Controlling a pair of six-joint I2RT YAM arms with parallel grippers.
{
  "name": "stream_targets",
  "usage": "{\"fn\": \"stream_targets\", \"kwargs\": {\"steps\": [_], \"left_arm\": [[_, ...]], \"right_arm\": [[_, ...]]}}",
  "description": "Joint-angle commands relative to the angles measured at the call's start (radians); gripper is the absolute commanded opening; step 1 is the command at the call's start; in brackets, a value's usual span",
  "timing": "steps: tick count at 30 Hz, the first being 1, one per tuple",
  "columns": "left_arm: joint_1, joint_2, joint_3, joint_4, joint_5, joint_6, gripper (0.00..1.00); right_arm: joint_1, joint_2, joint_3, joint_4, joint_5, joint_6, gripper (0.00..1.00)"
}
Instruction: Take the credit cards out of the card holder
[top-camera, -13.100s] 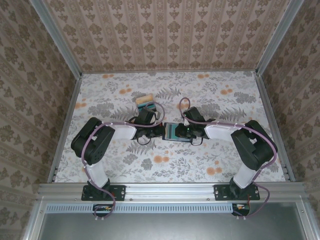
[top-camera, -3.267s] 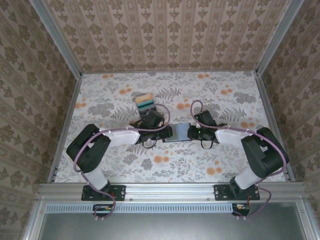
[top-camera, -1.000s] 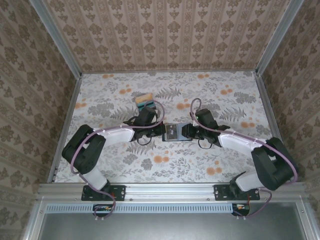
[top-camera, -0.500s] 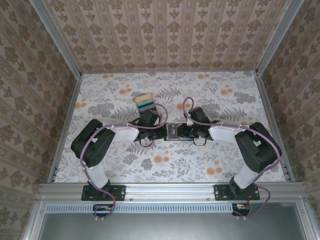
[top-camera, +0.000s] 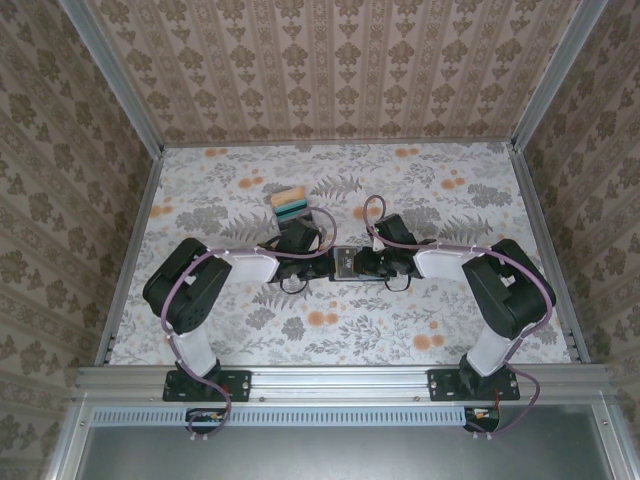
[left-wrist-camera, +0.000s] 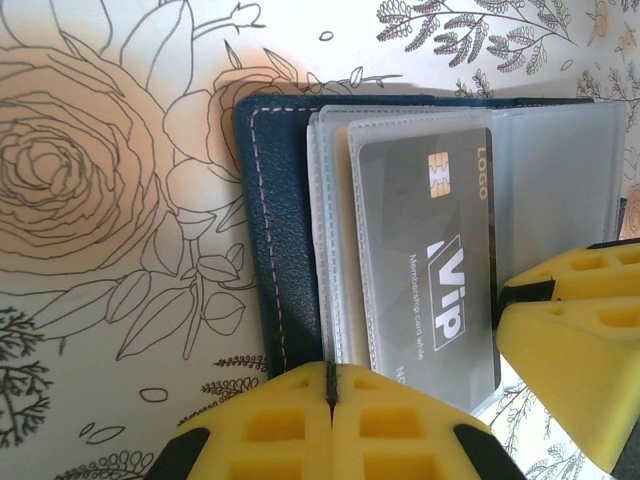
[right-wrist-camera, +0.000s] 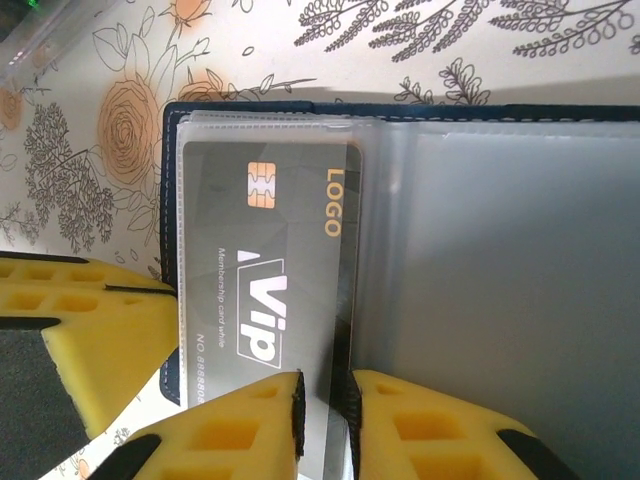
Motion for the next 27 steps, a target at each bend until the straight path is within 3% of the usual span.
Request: {"fn": "stream_targets", "kwargs": {"steps": [1, 7, 16, 23, 27], "left_arm": [[-0.012, 0.013, 0.004, -0.059, -0.010, -0.005, 0.00], [-0.013, 0.013, 0.005, -0.064, -0.012, -0.003, 0.00], [-0.017, 0.025, 0.012, -0.060, -0.003, -0.001, 0.00], [-0.017, 0.024, 0.014, -0.065, -0.001, 0.000, 0.00], [-0.017, 0.024, 0.015, -0.069, -0.004, 0.001, 0.00]], "right_arm": [[-0.005, -0.030, -0.003, -0.025, 0.046, 0.010, 0.22], [-0.019, -0.025, -0.012, -0.016, 0.038, 0.019, 0.21], [-0.032, 0.058, -0.001, 0.057, -0.088, 0.049, 0.20], [-0.046, 0.033, -0.015, 0.058, -0.085, 0.051, 0.02], [-0.055, 0.018, -0.030, 0.064, -0.089, 0.054, 0.00]]}}
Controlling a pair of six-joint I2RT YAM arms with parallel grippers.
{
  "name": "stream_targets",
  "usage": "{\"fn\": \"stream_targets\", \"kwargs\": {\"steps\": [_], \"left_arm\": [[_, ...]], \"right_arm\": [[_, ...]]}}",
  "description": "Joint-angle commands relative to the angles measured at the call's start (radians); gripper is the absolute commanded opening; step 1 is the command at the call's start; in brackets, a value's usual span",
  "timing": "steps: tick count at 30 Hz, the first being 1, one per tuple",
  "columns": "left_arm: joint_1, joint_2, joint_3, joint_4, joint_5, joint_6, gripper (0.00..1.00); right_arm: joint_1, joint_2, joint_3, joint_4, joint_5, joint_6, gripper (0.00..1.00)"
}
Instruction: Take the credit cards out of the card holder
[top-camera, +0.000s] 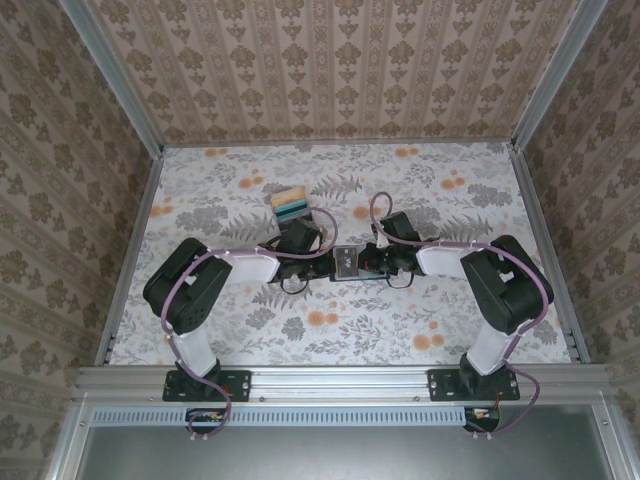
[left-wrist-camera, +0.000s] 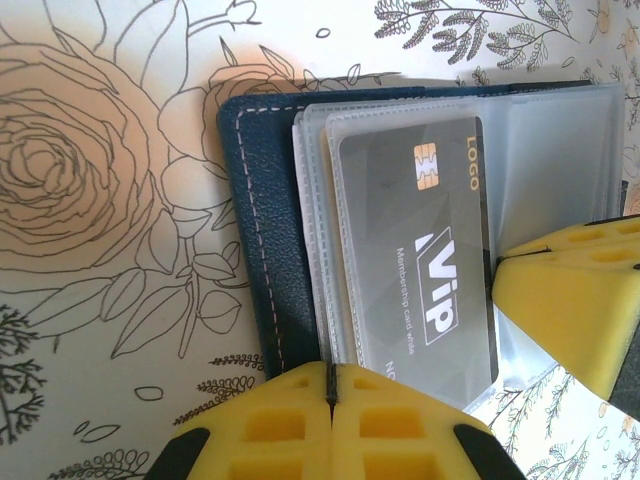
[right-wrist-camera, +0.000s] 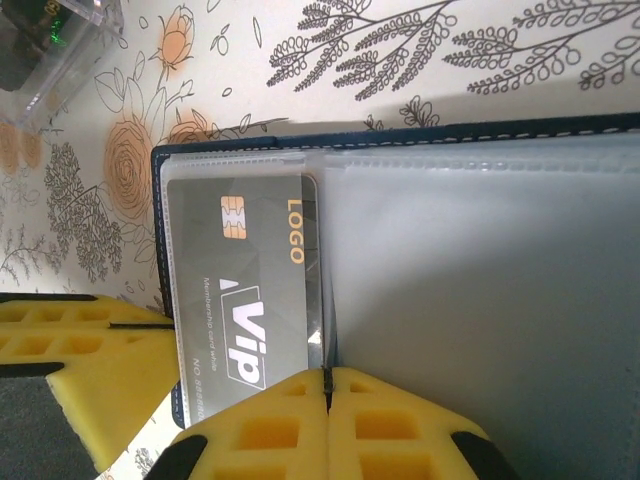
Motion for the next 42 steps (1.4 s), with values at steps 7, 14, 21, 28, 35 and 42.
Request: {"fn": "stream_targets", "kwargs": {"steps": [7, 14, 21, 28, 35, 42], "left_arm": [[-0.003, 0.009, -0.001, -0.067, -0.003, 0.006, 0.00], [0.003, -0.014, 0.000, -0.091, -0.008, 0.017, 0.00], [0.000, -0.075, 0.020, -0.103, -0.006, 0.041, 0.00], [0.001, -0.074, 0.071, -0.117, 0.001, 0.069, 0.00], [0.006, -0.006, 0.087, -0.107, 0.010, 0.064, 0.00], [0.009, 0.057, 0.072, -0.071, 0.037, 0.044, 0.00]], "right_arm": [[-0.030, -0.068, -0.045, -0.005, -0.006, 0.002, 0.00], [-0.049, -0.106, -0.064, -0.012, -0.008, -0.004, 0.00], [-0.044, -0.099, -0.059, 0.023, -0.059, -0.002, 0.07], [-0.011, -0.098, -0.026, -0.008, -0.036, -0.016, 0.13], [-0.008, -0.069, -0.015, -0.010, -0.031, -0.020, 0.17], [-0.007, -0.038, -0.005, -0.007, -0.041, -0.023, 0.18]]}}
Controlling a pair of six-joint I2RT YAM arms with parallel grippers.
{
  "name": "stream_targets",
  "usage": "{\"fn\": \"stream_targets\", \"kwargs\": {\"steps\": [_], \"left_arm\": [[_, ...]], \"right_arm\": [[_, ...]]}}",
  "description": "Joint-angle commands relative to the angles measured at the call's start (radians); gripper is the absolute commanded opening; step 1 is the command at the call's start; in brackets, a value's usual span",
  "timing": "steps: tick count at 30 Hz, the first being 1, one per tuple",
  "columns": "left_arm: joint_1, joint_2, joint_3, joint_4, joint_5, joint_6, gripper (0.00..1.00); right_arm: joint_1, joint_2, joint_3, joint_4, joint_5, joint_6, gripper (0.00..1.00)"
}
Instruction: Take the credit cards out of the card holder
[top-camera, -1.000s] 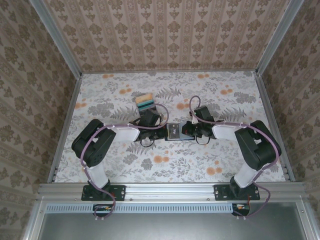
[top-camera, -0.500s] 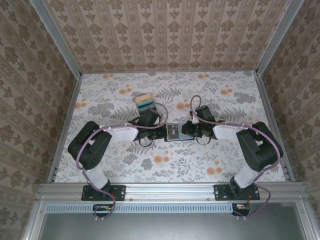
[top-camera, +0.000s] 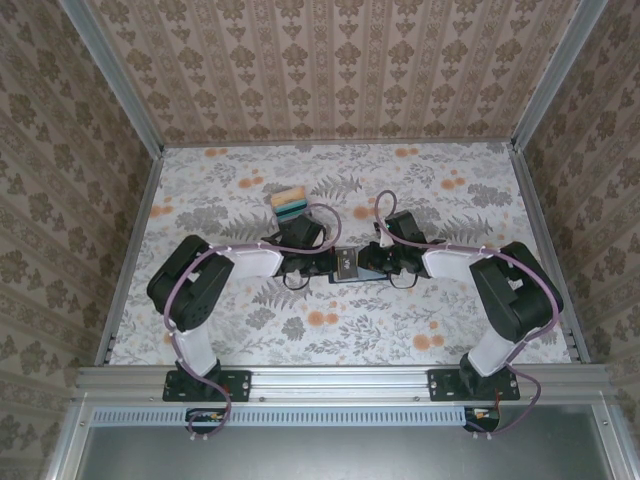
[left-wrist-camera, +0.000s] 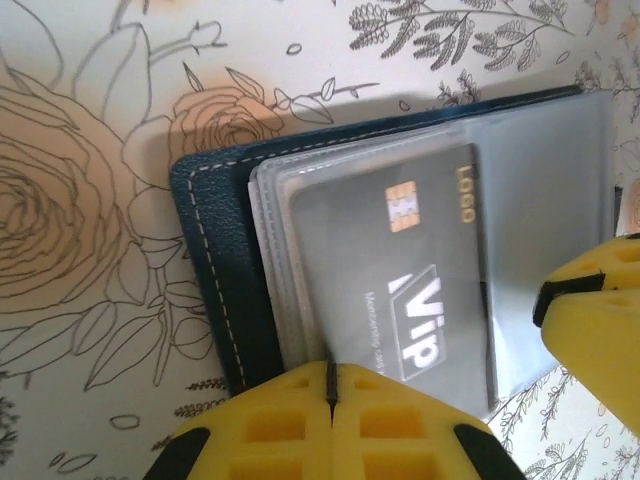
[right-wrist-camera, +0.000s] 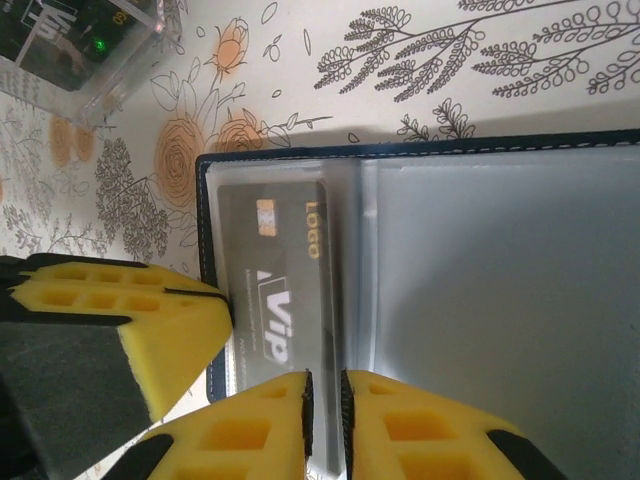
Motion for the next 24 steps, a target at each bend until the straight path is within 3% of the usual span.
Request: {"fn": "stream_targets", "kwargs": {"steps": [1, 13, 17, 20, 24], "left_arm": [[0.007, 0.031, -0.005, 0.007, 0.019, 0.000, 0.00], [0.001, 0.043, -0.022, 0.014, 0.021, -0.015, 0.00], [-0.002, 0.040, -0.016, 0.009, 0.021, -0.014, 0.00], [-0.004, 0.039, -0.015, 0.007, 0.021, -0.012, 0.00], [-0.001, 0.033, -0.021, -0.007, 0.009, -0.010, 0.00]], "right_arm": [[0.004, 0.027, 0.023, -0.012, -0.011, -0.014, 0.19], [0.006, 0.071, 0.032, -0.009, -0.018, -0.011, 0.20], [0.006, 0.073, 0.027, 0.012, -0.040, -0.003, 0.14], [0.005, 0.070, 0.024, 0.011, -0.041, -0.002, 0.00], [-0.005, 0.037, 0.007, -0.004, -0.010, -0.001, 0.00]]}}
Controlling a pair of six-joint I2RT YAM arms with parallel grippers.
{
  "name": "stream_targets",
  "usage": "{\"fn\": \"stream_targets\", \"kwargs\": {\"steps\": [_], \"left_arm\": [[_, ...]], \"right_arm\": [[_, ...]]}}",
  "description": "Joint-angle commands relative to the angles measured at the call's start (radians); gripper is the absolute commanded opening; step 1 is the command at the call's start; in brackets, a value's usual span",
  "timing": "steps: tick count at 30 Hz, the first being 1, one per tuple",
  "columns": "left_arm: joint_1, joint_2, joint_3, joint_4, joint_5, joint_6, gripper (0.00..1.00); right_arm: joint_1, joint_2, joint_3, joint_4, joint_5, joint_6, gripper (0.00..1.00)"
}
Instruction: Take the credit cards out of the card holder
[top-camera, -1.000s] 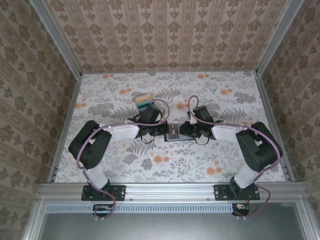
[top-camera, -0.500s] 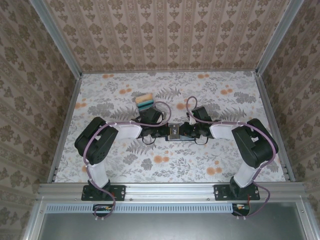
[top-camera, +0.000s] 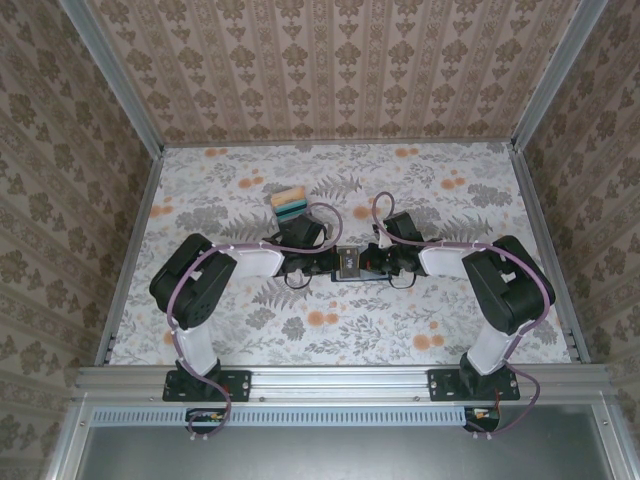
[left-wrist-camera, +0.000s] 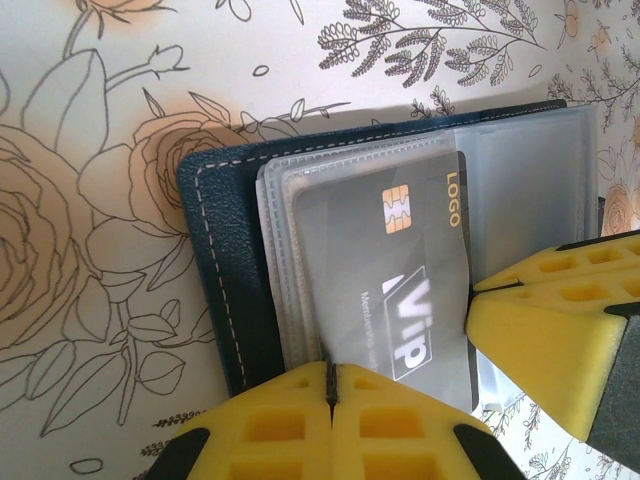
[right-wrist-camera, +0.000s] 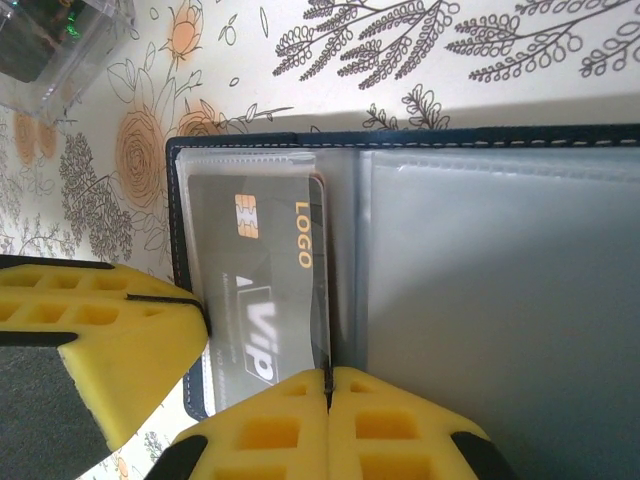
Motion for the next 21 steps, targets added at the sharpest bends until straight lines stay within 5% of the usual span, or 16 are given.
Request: {"fn": "stream_targets", "kwargs": {"steps": [1, 14, 16, 21], "left_arm": [[0.000, 0.016, -0.018, -0.059, -0.013, -0.006, 0.00], [0.013, 0.002, -0.038, -0.067, -0.013, -0.002, 0.00], [0.012, 0.003, -0.035, -0.067, -0.010, 0.000, 0.00], [0.009, 0.012, -0.026, -0.067, -0.003, 0.002, 0.00]], "right_arm": [[-0.008, -0.026, -0.015, -0.007, 0.010, 0.004, 0.00], [-0.043, -0.065, -0.048, 0.002, -0.001, 0.001, 0.00], [-0.043, -0.051, -0.041, 0.010, -0.017, 0.002, 0.18], [-0.043, 0.003, -0.030, 0.055, -0.059, 0.022, 0.26]]}}
